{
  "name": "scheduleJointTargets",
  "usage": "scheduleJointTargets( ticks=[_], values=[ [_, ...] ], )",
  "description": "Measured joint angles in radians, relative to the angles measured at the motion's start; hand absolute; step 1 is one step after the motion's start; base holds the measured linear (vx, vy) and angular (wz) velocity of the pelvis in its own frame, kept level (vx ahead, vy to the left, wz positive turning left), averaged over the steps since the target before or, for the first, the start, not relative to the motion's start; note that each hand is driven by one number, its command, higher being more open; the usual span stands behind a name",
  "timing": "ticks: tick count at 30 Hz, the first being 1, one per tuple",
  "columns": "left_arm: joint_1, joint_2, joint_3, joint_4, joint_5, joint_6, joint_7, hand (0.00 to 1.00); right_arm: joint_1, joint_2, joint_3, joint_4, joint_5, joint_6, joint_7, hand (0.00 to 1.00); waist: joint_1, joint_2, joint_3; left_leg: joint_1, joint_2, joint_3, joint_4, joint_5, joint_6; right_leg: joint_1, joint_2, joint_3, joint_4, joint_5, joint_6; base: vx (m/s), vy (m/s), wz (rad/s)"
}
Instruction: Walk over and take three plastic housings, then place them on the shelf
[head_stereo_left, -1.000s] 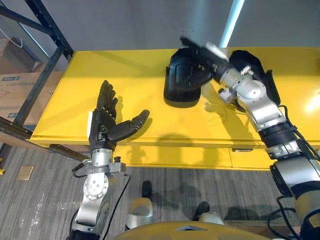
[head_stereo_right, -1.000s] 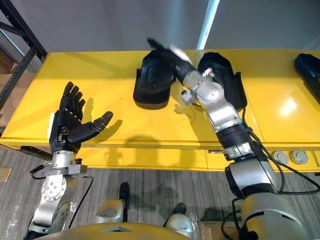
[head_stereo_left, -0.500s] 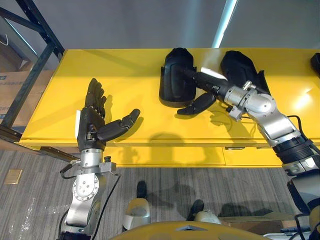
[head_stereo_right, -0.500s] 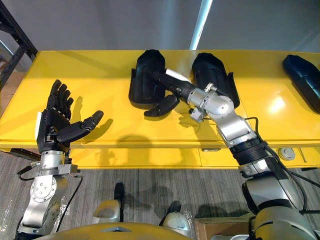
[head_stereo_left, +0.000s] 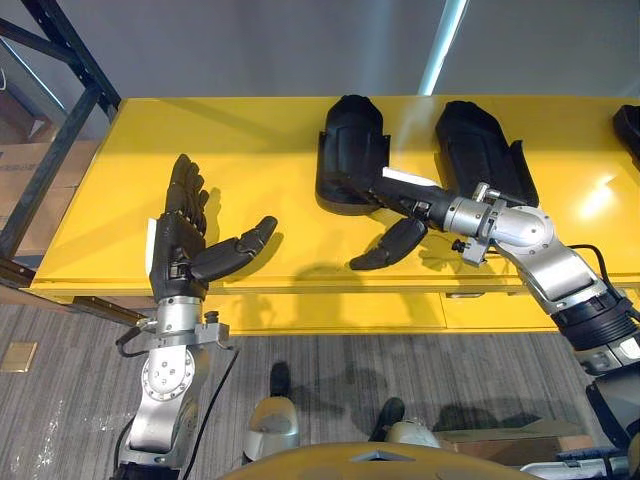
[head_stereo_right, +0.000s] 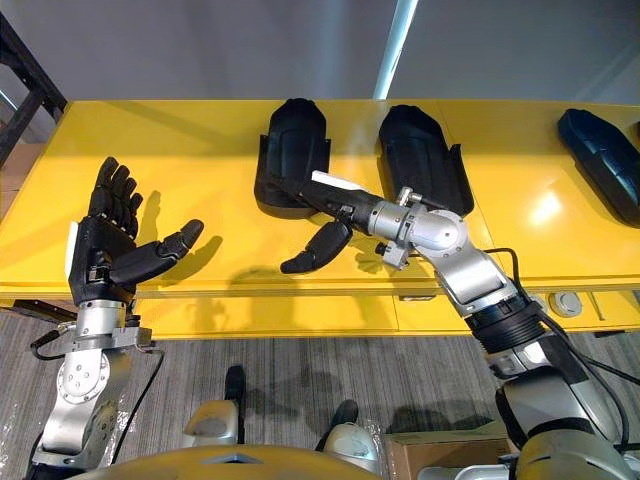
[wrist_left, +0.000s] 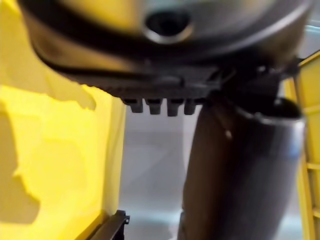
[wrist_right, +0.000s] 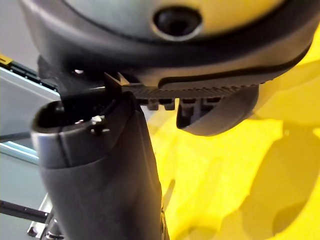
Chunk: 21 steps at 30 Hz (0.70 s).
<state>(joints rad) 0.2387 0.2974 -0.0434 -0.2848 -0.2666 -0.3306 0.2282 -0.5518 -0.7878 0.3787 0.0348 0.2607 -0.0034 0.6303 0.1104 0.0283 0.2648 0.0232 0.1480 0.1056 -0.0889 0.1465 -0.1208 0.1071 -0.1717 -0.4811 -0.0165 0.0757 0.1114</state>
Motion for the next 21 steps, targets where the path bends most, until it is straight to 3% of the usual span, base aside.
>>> scheduleJointTargets(
  ticks=[6,13,21],
  values=[
    [0.0,0.002,0.003,0.0,0.0,0.0,-0.003,1.0,0.0,0.0,0.011,-0.005,0.001,-0.012,0.034,1.0,0.002,-0.002,-0.001,-0.001,0.0,0.0,0.0,0.0,0.0,0.0,0.0,0.0,-0.001,0.0,0.0,0.0,0.0,0.0],
    [0.0,0.027,0.003,0.0,0.0,0.0,-0.008,1.0,0.0,0.001,0.035,-0.007,0.0,-0.014,0.068,1.0,0.002,-0.024,-0.017,-0.001,0.0,0.0,0.0,-0.002,-0.001,0.0,0.0,-0.001,-0.002,0.0,0.0,0.0,0.0,0.0],
    [0.0,0.027,0.003,0.0,0.0,0.0,-0.01,1.0,0.001,0.001,0.057,-0.007,-0.001,-0.028,0.079,1.0,0.001,-0.026,-0.026,-0.001,0.0,0.0,0.0,-0.003,-0.002,0.0,0.0,-0.001,-0.002,-0.001,-0.002,0.0,0.0,0.0]
  ],
)
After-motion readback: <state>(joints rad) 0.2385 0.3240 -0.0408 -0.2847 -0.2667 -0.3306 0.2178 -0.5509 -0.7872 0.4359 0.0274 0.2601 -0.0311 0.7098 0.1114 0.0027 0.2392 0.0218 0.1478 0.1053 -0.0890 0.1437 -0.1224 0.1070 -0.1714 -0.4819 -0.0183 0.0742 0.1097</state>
